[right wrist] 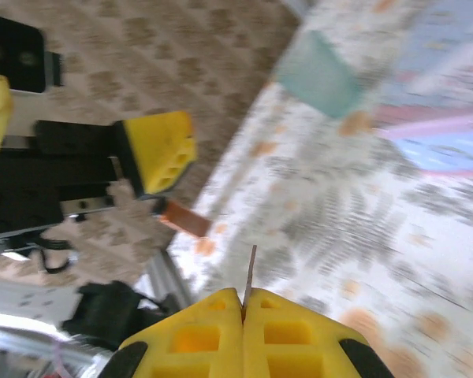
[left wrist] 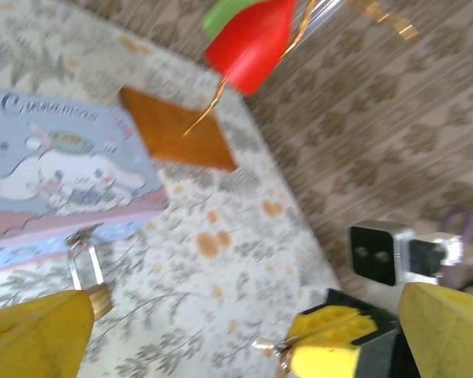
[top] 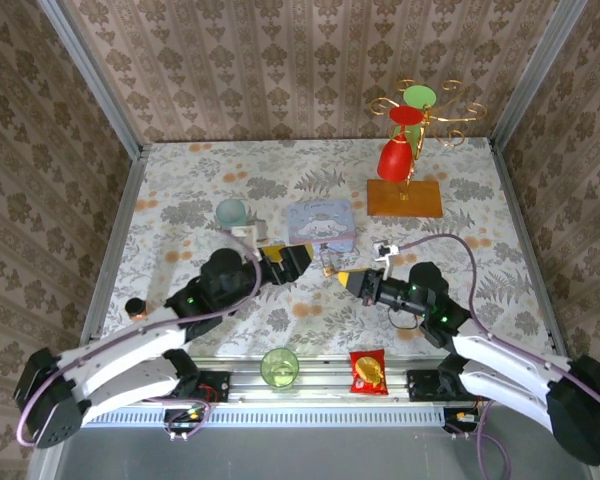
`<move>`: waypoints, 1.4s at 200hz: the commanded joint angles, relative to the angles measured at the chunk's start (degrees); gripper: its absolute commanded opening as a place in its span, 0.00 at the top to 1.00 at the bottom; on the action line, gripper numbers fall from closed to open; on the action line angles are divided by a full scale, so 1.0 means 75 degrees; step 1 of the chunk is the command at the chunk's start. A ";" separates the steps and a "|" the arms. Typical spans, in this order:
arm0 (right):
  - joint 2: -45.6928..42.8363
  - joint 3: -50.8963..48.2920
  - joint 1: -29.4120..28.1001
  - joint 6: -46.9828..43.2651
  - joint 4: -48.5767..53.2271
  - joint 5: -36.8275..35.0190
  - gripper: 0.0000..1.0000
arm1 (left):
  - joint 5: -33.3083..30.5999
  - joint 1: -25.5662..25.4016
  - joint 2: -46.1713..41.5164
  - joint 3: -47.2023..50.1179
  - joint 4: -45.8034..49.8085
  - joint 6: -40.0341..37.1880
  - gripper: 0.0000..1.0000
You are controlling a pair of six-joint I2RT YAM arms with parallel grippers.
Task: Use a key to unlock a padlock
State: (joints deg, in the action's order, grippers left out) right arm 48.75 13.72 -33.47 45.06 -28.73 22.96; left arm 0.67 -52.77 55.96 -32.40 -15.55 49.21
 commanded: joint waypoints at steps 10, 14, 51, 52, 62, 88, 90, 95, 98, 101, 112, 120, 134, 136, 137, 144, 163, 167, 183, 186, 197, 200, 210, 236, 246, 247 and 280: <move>-0.0999 -0.0313 0.0606 -0.0253 0.2137 -0.0680 1.00 | 0.0508 -0.0045 0.1575 -0.0426 0.0349 -0.0232 0.12; -0.1096 -0.0383 0.0690 -0.0212 0.2144 -0.0682 1.00 | 0.0453 -0.0071 0.1781 -0.0514 0.0398 -0.0297 0.13; -0.1526 -0.0962 0.1151 0.0069 0.2096 -0.0819 1.00 | 0.0403 -0.0023 0.3499 -0.0785 -0.0058 -0.0355 0.19; -0.1523 -0.0967 0.1161 0.0072 0.2090 -0.0815 1.00 | 0.0409 -0.0021 0.3527 -0.0781 -0.0111 -0.0347 0.20; -0.1502 -0.1072 0.1204 0.0060 0.2056 -0.0834 1.00 | 0.0503 -0.0004 0.3950 -0.0755 -0.0593 -0.0263 0.20; -0.1474 -0.1160 0.1275 -0.0028 0.1971 -0.0756 1.00 | 0.0113 -0.0141 0.4672 -0.1182 -0.0685 -0.0652 0.21; -0.1473 -0.1161 0.1276 -0.0030 0.1968 -0.0742 1.00 | 0.0096 -0.0137 0.4724 -0.1204 -0.0673 -0.0649 0.21; -0.1473 -0.1150 0.1273 -0.0046 0.1978 -0.0727 1.00 | 0.0050 -0.0140 0.4843 -0.1255 -0.0718 -0.0633 0.21; -0.1473 -0.1149 0.1280 -0.0059 0.1985 -0.0720 1.00 | 0.0016 -0.0130 0.4914 -0.1268 -0.0766 -0.0623 0.21; -0.1473 -0.1149 0.1278 -0.0064 0.1990 -0.0712 1.00 | -0.0013 -0.0119 0.5000 -0.1278 -0.0817 -0.0598 0.21; -0.1473 -0.1127 0.1317 -0.0116 0.2030 -0.0681 1.00 | -0.0072 -0.0080 0.5264 -0.1258 -0.1092 -0.0484 0.21; -0.1473 -0.1113 0.1333 -0.0147 0.2081 -0.0660 1.00 | -0.0091 -0.0057 0.5432 -0.1305 -0.1236 -0.0477 0.22; -0.1473 -0.1134 0.1359 -0.0178 0.2085 -0.0607 1.00 | -0.0124 -0.0039 0.5651 -0.1353 -0.1374 -0.0442 0.24; -0.1473 -0.1137 0.1373 -0.0182 0.2085 -0.0596 1.00 | -0.0118 -0.0041 0.5675 -0.1346 -0.1419 -0.0429 0.25; -0.1473 -0.1137 0.1377 -0.0183 0.2085 -0.0587 1.00 | -0.0115 -0.0041 0.5686 -0.1343 -0.1454 -0.0431 0.25; -0.1473 -0.1139 0.1381 -0.0184 0.2096 -0.0559 1.00 | -0.0043 -0.0007 0.5780 -0.1278 -0.1743 -0.0361 0.27; -0.1473 -0.1171 0.1423 -0.0185 0.2096 -0.0541 1.00 | 0.0087 0.0027 0.6000 -0.1312 -0.1964 -0.0364 0.31; -0.1464 -0.1169 0.1437 -0.0179 0.2096 -0.0553 1.00 | 0.0097 0.0029 0.6045 -0.1333 -0.1952 -0.0403 0.32; -0.1442 -0.1184 0.1450 -0.0194 0.2056 -0.0552 1.00 | 0.0175 0.0070 0.6237 -0.1325 -0.2076 -0.0399 0.34; -0.1432 -0.1193 0.1462 -0.0195 0.2042 -0.0553 1.00 | 0.0190 0.0087 0.6278 -0.1313 -0.2107 -0.0398 0.35; -0.1397 -0.1199 0.1462 -0.0162 0.2004 -0.0553 1.00 | 0.0248 0.0144 0.6424 -0.1315 -0.2217 -0.0414 0.36; -0.1392 -0.1207 0.1454 -0.0152 0.1984 -0.0554 1.00 | 0.0265 0.0169 0.6461 -0.1307 -0.2236 -0.0416 0.37; -0.1368 -0.1219 0.1456 -0.0137 0.1945 -0.0547 1.00 | 0.0350 0.0229 0.6583 -0.1316 -0.2350 -0.0444 0.40; -0.1337 -0.1219 0.1469 -0.0116 0.1944 -0.0562 1.00 | 0.0520 0.0284 0.6747 -0.1224 -0.2792 -0.0373 0.51; -0.1324 -0.1236 0.1470 -0.0090 0.1915 -0.0562 1.00 | 0.0543 0.0270 0.6763 -0.1200 -0.2878 -0.0319 0.57; -0.1322 -0.1240 0.1467 -0.0090 0.1906 -0.0564 1.00 | 0.0550 0.0266 0.6764 -0.1199 -0.2887 -0.0317 0.57; -0.1116 -0.1323 0.1480 -0.0020 0.1631 -0.0626 1.00 | 0.0478 0.0253 0.6799 -0.1070 -0.3119 -0.0085 0.66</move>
State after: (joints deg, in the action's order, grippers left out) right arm 39.35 4.78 -22.76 44.80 -14.15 18.39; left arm 3.49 -50.92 105.84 -41.41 -36.84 47.29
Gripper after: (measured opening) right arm 0.061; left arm 0.371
